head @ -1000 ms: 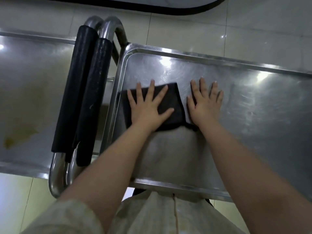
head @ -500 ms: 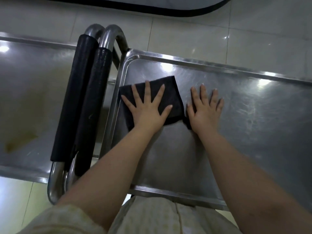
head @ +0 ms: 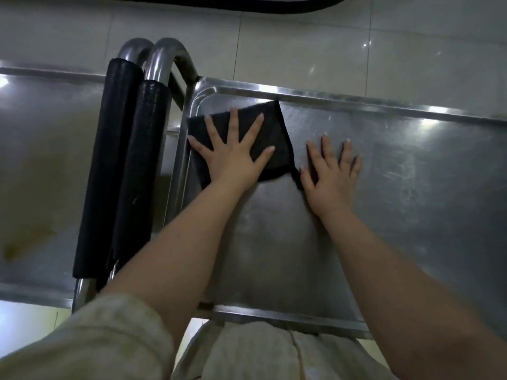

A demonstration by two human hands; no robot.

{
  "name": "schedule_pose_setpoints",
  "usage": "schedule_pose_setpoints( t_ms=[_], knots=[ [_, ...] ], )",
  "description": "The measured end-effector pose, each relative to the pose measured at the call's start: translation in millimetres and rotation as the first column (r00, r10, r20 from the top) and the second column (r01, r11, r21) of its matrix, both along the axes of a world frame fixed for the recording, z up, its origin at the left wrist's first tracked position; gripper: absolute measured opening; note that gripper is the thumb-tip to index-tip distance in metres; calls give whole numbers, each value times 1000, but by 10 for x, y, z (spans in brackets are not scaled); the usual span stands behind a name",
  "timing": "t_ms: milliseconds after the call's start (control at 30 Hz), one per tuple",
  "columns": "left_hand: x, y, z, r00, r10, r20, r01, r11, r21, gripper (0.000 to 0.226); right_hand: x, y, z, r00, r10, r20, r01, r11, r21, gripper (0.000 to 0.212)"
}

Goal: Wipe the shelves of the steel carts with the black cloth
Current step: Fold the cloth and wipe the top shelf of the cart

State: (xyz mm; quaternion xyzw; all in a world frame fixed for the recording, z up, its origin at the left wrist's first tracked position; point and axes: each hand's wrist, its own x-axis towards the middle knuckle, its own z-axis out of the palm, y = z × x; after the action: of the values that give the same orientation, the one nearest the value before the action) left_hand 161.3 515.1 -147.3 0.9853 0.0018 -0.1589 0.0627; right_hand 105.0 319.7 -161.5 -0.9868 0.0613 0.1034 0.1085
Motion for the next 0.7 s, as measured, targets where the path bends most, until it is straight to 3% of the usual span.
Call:
schedule_pose_setpoints(
  t_ms=[200, 467, 700],
  knots=[
    [391, -11, 1, 999, -47, 17, 47, 999, 8, 71, 18, 6, 7, 1000, -1, -21, 1, 1000, -6, 57],
    [-1148, 75, -16, 998, 65, 12, -65, 997, 33, 73, 32, -29, 57, 999, 8, -39, -6, 999, 39, 53],
    [-2191, 247, 22, 981, 193, 0, -193, 979, 66, 73, -68, -173, 177, 962, 224, -155, -224, 974, 17, 63]
  ],
)
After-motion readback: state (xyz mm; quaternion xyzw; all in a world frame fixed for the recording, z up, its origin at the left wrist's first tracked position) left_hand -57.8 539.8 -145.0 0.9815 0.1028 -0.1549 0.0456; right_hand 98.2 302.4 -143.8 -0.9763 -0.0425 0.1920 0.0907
